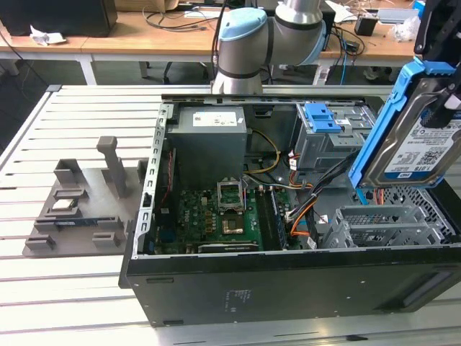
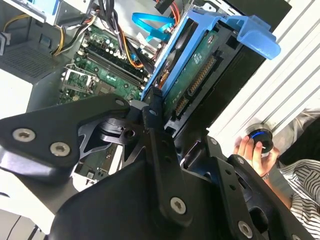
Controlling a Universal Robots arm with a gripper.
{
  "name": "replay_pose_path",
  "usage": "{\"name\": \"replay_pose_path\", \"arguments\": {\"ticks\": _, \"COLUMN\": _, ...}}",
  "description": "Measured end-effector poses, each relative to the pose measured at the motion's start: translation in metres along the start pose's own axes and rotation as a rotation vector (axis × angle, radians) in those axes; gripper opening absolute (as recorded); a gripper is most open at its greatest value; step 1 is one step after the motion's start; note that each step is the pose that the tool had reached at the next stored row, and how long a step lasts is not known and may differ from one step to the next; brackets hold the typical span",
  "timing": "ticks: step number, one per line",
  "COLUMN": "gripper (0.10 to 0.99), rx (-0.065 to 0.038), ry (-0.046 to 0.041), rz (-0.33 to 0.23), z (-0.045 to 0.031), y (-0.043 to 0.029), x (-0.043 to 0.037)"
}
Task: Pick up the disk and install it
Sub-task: 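Pick up the disk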
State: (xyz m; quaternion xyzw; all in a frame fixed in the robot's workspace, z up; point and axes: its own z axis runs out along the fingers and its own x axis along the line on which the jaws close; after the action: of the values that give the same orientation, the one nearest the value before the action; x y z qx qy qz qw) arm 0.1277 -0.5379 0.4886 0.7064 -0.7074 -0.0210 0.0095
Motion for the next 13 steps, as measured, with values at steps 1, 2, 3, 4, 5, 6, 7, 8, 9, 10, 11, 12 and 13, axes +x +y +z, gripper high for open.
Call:
{"name": "replay_pose_path", "arguments": {"ticks": 1, "gripper": 0.365, "rx": 0.0, "ry": -0.0002, "rz": 0.0, "z": 0.0015, "y": -0.0003, "x": 0.002}}
{"name": "replay_pose_path", "arguments": {"ticks": 2, "gripper": 0.365, "rx": 0.0, "ry": -0.0002, "rz": 0.0, "z": 0.0025, "y": -0.0009, "x": 0.0032}}
{"name": "replay_pose_path", "arguments": {"ticks": 3, "gripper": 0.365, "rx": 0.0, "ry": -0.0003, "rz": 0.0, "z": 0.0039, "y": -0.0017, "x": 0.0045}}
{"name": "replay_pose_path", "arguments": {"ticks": 4, "gripper": 0.365, "rx": 0.0, "ry": -0.0004, "rz": 0.0, "z": 0.005, "y": -0.0025, "x": 0.0054}}
{"name": "replay_pose_path", "arguments": {"ticks": 5, "gripper": 0.365, "rx": 0.0, "ry": -0.0003, "rz": 0.001, "z": 0.006, "y": -0.0035, "x": 0.0062}}
{"name": "replay_pose_path", "arguments": {"ticks": 6, "gripper": 0.365, "rx": 0.0, "ry": -0.0002, "rz": 0.003, "z": 0.0072, "y": -0.0045, "x": 0.0068}}
{"name": "replay_pose_path", "arguments": {"ticks": 7, "gripper": 0.365, "rx": 0.0, "ry": -0.0004, "rz": 0.006, "z": 0.0081, "y": -0.0049, "x": 0.007}}
{"name": "replay_pose_path", "arguments": {"ticks": 8, "gripper": 0.365, "rx": 0.0, "ry": -0.0006, "rz": 0.014, "z": 0.0096, "y": -0.0052, "x": 0.0072}}
{"name": "replay_pose_path", "arguments": {"ticks": 9, "gripper": 0.365, "rx": 0.0, "ry": -0.0012, "rz": 0.024, "z": 0.0111, "y": -0.0054, "x": 0.0074}}
{"name": "replay_pose_path", "arguments": {"ticks": 10, "gripper": 0.365, "rx": 0.0, "ry": -0.0016, "rz": 0.032, "z": 0.0123, "y": -0.0058, "x": 0.0076}}
{"name": "replay_pose_path", "arguments": {"ticks": 11, "gripper": 0.365, "rx": 0.0, "ry": -0.0017, "rz": 0.035, "z": 0.013, "y": -0.006, "x": 0.0083}}
{"name": "replay_pose_path", "arguments": {"ticks": 12, "gripper": 0.365, "rx": 0.0, "ry": -0.0017, "rz": 0.037, "z": 0.0137, "y": -0.0062, "x": 0.0091}}
{"name": "replay_pose_path", "arguments": {"ticks": 13, "gripper": 0.365, "rx": 0.0, "ry": -0.0019, "rz": 0.038, "z": 0.015, "y": -0.0063, "x": 0.0106}}
